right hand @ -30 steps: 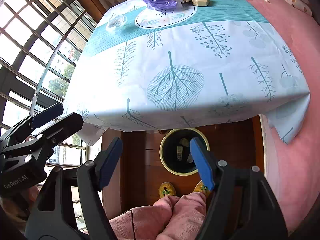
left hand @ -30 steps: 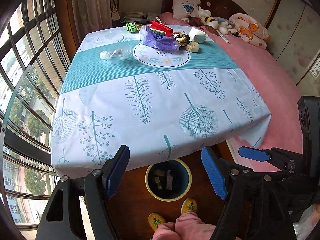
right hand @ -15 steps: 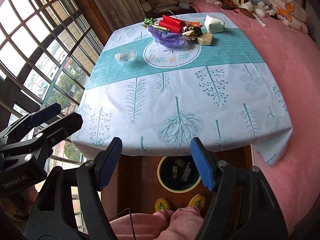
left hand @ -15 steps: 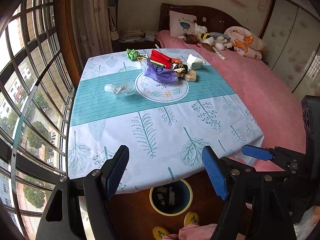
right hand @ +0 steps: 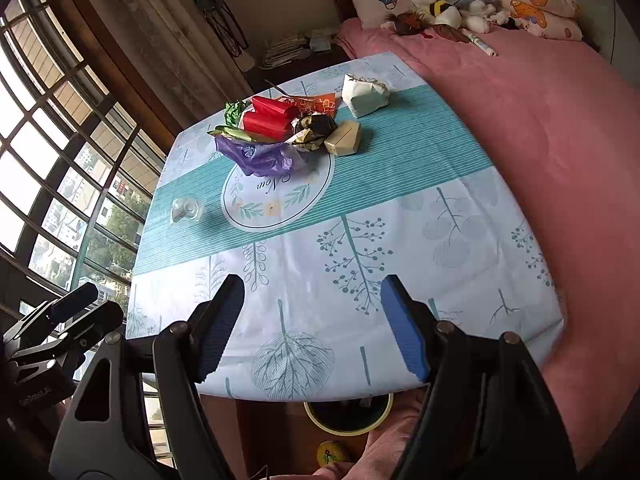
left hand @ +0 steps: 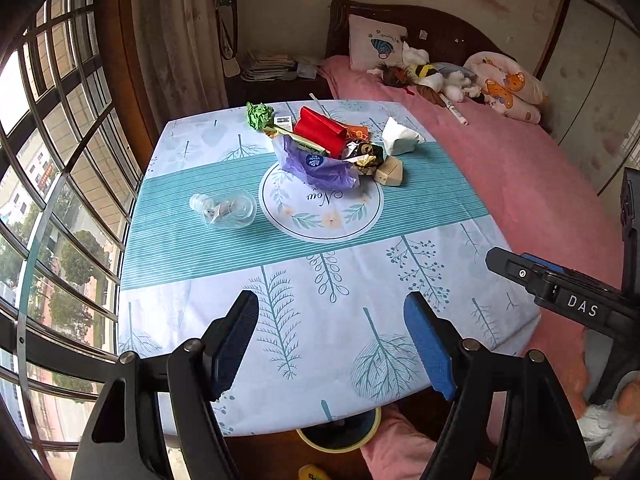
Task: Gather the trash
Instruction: 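Raise both tools back up over the table, then grasp the purple plastic bag with the left tool while the right tool grasps the crumpled foil wrapper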
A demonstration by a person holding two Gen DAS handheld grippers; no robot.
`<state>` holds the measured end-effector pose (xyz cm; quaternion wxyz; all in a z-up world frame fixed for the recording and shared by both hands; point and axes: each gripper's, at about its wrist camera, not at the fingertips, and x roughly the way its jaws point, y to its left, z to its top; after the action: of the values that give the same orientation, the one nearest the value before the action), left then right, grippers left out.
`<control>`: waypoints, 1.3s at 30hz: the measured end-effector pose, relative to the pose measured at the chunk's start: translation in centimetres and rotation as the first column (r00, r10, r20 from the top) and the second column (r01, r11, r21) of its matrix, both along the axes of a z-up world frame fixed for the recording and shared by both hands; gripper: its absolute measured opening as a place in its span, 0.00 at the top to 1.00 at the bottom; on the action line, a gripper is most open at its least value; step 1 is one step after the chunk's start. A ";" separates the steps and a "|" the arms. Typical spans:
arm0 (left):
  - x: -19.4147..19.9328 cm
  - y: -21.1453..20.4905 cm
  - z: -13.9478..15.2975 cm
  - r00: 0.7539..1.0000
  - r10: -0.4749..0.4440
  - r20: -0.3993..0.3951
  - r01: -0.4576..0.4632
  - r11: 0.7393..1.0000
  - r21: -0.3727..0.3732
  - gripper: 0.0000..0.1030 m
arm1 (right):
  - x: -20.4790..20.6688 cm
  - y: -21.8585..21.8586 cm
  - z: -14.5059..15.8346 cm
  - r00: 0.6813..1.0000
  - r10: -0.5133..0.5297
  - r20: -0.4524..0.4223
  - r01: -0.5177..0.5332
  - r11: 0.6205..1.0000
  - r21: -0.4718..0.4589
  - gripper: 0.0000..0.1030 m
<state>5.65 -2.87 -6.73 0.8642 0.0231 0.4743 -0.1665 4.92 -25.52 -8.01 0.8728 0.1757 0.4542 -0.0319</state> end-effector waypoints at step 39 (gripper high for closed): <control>31.4 -3.4 -12.7 0.835 0.468 -0.288 -0.504 0.862 -0.060 0.37 | 35.3 -4.2 -12.4 0.868 0.434 -0.240 -0.442 0.897 0.024 0.37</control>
<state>37.04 -6.22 -19.46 0.8066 -0.1786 0.5629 0.0259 40.18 -29.74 -20.44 0.7987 0.0490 0.5835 0.1386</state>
